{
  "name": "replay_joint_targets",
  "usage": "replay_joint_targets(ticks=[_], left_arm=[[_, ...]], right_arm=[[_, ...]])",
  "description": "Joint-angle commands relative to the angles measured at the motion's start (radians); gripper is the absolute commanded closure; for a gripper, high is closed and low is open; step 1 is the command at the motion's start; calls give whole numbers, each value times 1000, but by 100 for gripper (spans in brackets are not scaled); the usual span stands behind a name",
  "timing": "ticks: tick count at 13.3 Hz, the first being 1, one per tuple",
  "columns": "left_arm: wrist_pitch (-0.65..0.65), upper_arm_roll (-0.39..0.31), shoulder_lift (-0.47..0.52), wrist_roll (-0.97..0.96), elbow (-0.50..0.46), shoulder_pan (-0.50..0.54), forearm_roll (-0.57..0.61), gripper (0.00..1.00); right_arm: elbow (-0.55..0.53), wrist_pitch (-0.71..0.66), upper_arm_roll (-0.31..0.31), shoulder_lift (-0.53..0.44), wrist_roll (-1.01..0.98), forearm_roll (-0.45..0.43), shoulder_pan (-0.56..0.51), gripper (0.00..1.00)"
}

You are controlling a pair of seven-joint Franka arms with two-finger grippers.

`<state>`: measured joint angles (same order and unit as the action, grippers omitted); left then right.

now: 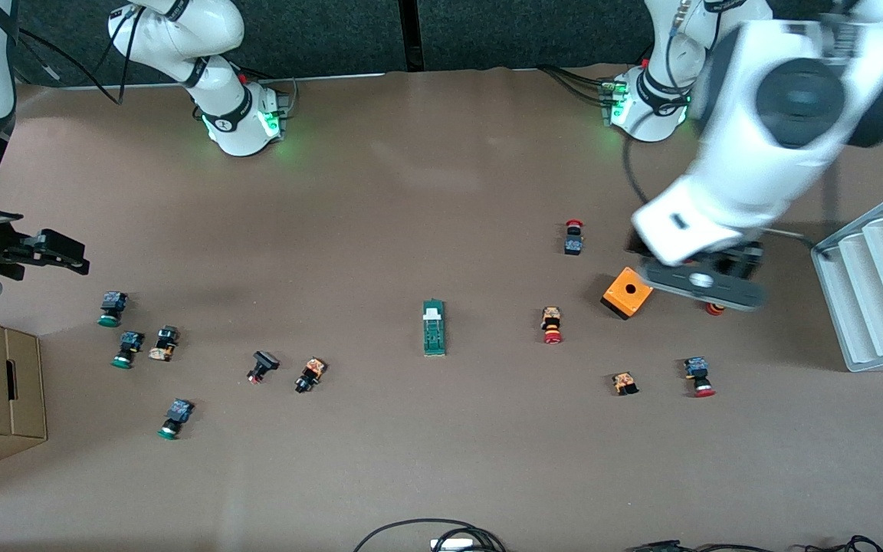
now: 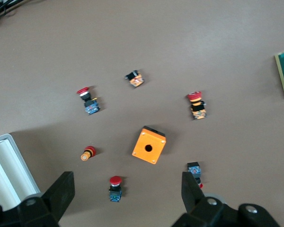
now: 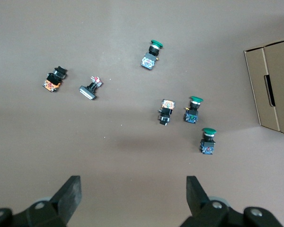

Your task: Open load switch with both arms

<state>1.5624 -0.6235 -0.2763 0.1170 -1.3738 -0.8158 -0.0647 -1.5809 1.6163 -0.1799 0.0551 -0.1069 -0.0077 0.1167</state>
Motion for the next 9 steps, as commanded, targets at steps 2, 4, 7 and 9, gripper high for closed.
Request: replay_joint_targets(ticks=[2, 4, 7, 9], left_arm=[[-24, -99, -3, 56, 16, -8, -33, 0], [-25, -113, -1, 59, 12, -8, -33, 0], [-44, -114, -3, 61, 12, -20, -35, 0], [-44, -108, 2, 61, 13, -23, -40, 0]], right_arm=[[-1, 13, 3, 3, -4, -18, -5, 0], [-1, 10, 2, 6, -4, -18, -5, 0], [-1, 8, 2, 6, -5, -17, -5, 0], [-1, 7, 2, 6, -4, -18, -5, 0]])
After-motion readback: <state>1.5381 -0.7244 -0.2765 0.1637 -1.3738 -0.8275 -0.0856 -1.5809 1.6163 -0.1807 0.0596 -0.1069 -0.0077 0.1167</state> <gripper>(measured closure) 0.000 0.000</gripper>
